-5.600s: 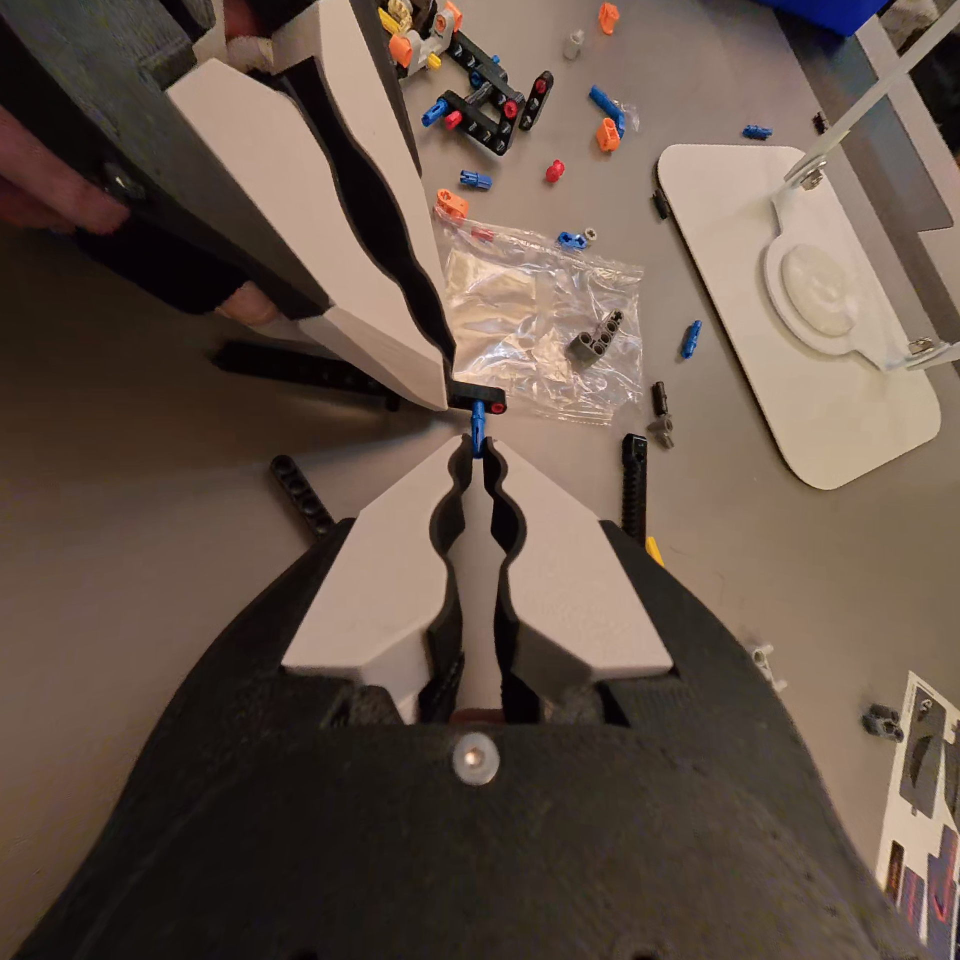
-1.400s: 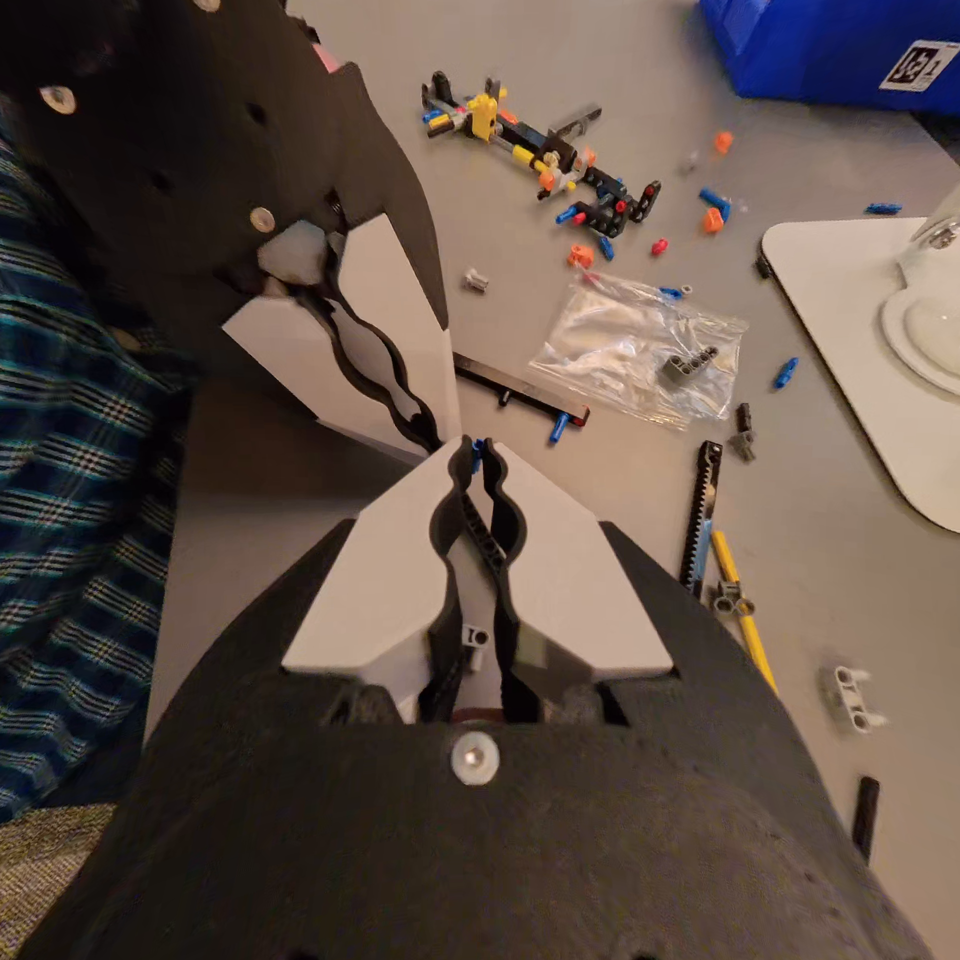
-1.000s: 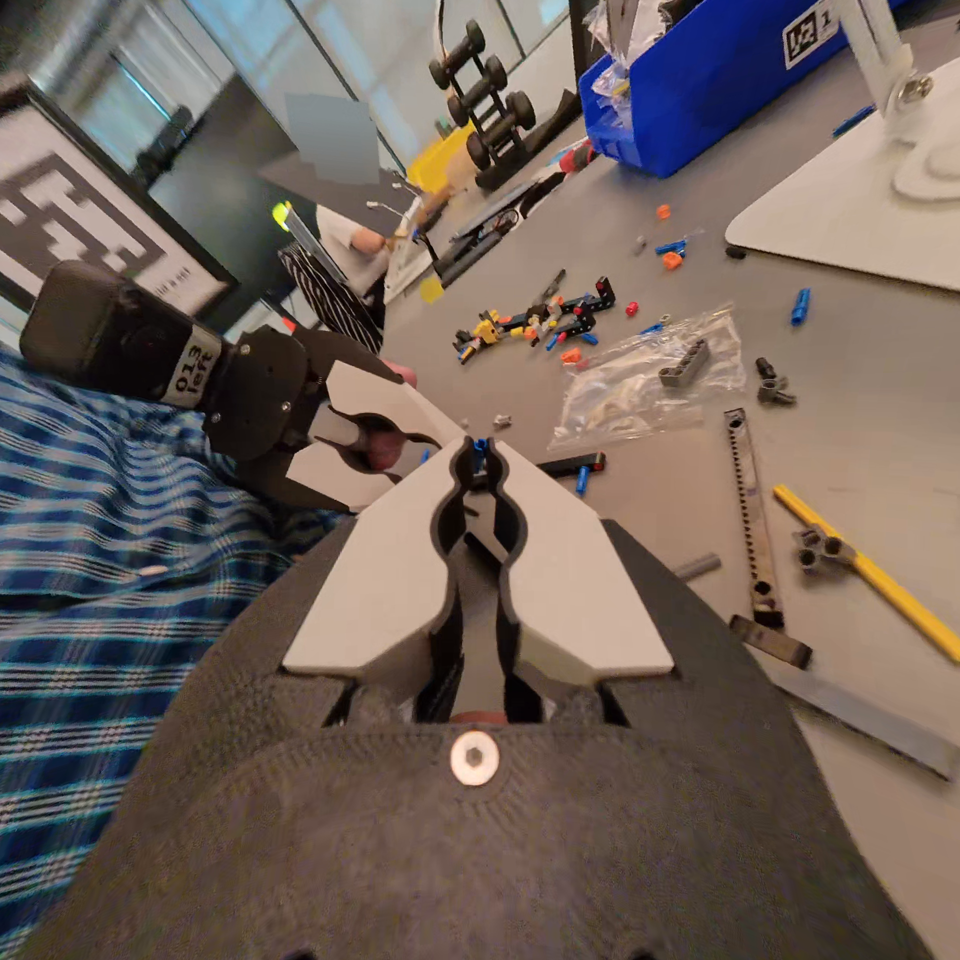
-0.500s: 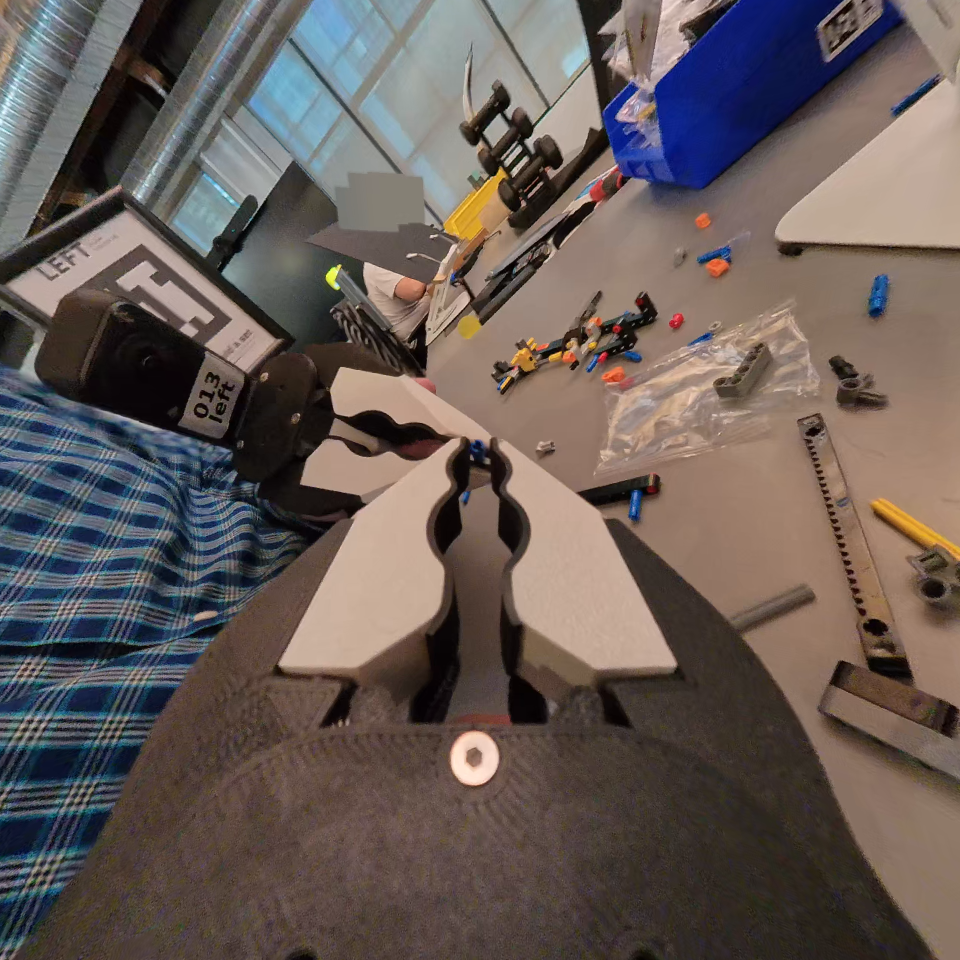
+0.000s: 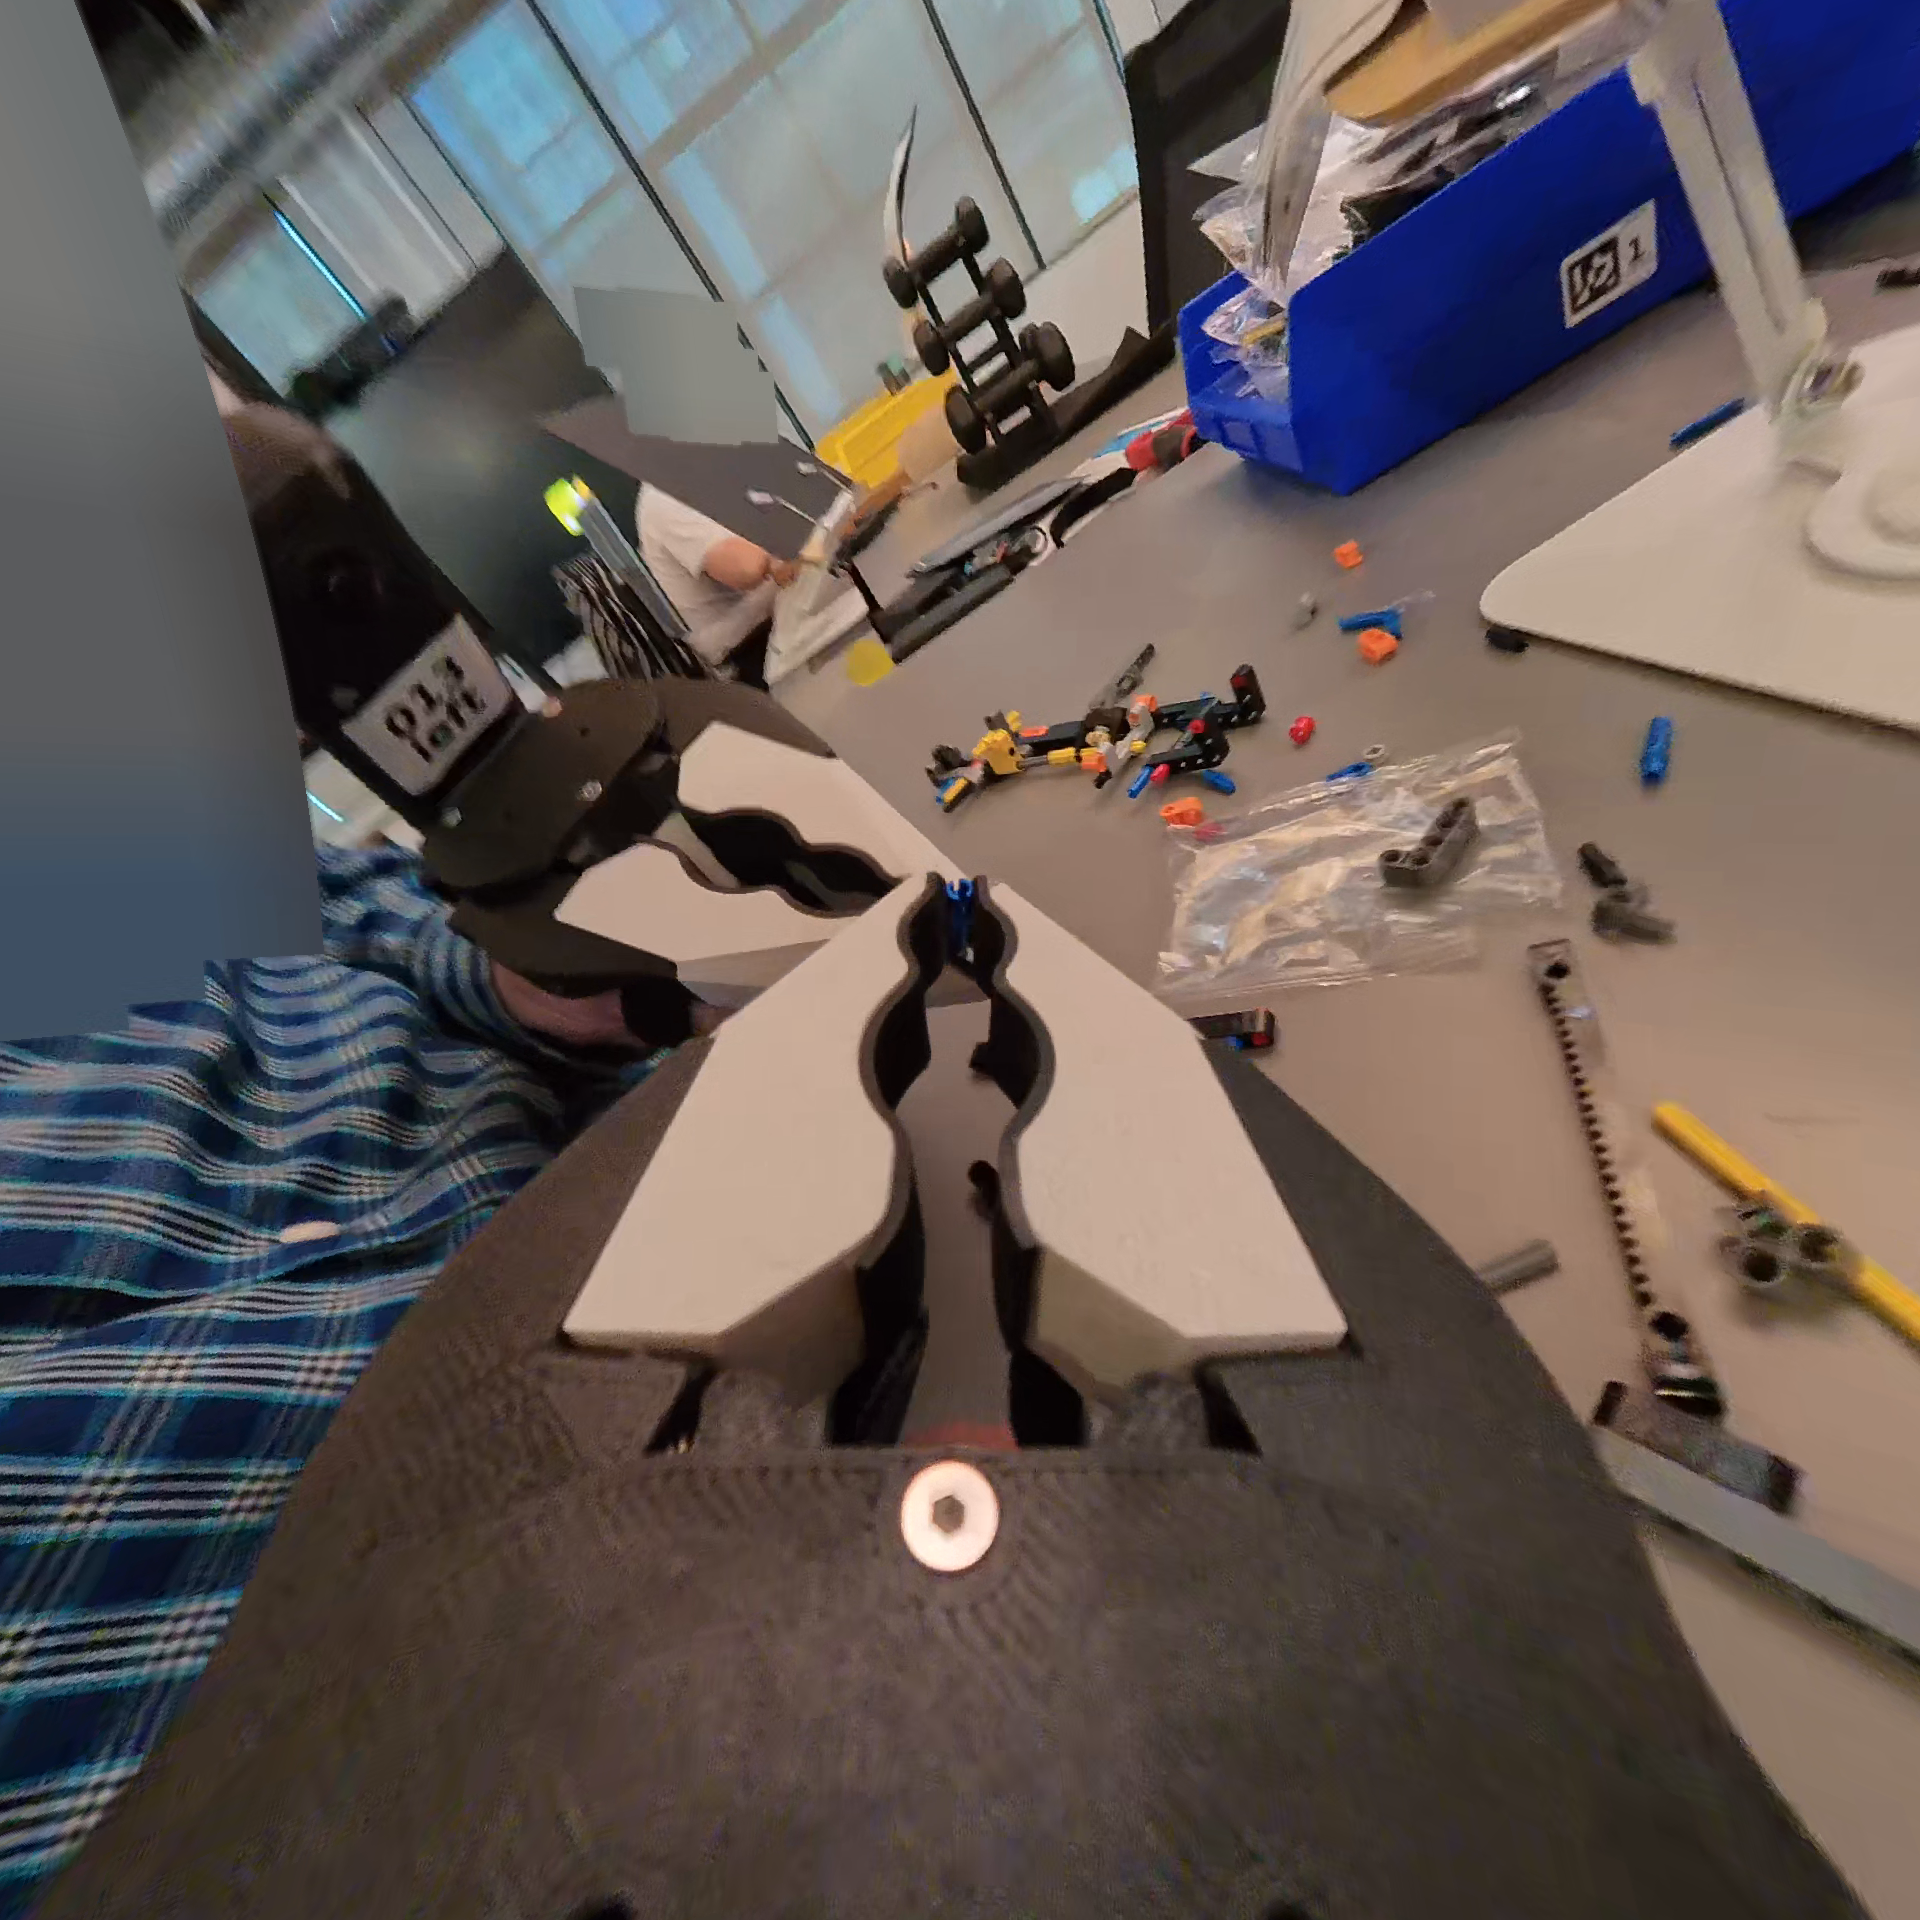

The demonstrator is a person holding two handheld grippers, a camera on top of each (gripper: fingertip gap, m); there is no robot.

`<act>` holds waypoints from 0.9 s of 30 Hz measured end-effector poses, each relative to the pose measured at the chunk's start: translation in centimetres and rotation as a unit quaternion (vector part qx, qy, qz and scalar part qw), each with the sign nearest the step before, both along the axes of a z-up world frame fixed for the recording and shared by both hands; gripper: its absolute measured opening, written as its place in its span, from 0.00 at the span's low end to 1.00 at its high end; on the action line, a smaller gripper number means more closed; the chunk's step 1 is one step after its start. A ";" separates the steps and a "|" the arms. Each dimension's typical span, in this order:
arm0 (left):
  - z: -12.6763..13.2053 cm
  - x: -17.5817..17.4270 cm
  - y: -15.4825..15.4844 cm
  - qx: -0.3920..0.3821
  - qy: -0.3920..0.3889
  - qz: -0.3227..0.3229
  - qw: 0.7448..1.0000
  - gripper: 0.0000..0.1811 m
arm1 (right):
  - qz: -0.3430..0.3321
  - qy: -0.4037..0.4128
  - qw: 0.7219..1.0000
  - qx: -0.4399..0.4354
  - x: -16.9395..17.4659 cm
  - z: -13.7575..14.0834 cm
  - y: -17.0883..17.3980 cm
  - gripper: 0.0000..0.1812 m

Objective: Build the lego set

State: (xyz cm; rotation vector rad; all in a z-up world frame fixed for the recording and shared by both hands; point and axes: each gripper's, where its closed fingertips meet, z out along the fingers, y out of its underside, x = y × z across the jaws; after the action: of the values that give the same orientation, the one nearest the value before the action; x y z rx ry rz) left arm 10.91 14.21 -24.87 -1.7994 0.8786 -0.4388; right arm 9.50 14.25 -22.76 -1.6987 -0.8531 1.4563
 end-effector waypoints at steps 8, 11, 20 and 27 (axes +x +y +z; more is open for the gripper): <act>0.9 -0.5 -0.7 -0.124 -0.108 -0.053 0.985 0.07 | -0.019 -0.173 0.941 0.290 -0.8 1.4 -0.4 0.01; 1.0 -0.2 -0.7 -0.081 -0.084 -0.057 0.992 0.00 | -0.011 -0.181 0.947 0.264 -1.1 0.7 0.0 0.01; 0.2 -0.6 -0.7 -0.085 -0.086 -0.053 0.991 0.03 | -0.012 -0.189 0.944 0.271 -1.3 0.4 0.0 0.01; 1.7 -1.7 -0.5 -0.209 -0.195 -0.075 0.955 0.20 | -0.017 -0.236 0.881 0.410 -1.4 1.1 -0.3 0.01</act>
State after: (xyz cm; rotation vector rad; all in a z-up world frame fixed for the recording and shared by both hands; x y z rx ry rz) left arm 9.17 13.73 -23.20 -1.9303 0.6758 -1.1052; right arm 8.11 13.96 -21.67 -1.3679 -1.4343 0.4788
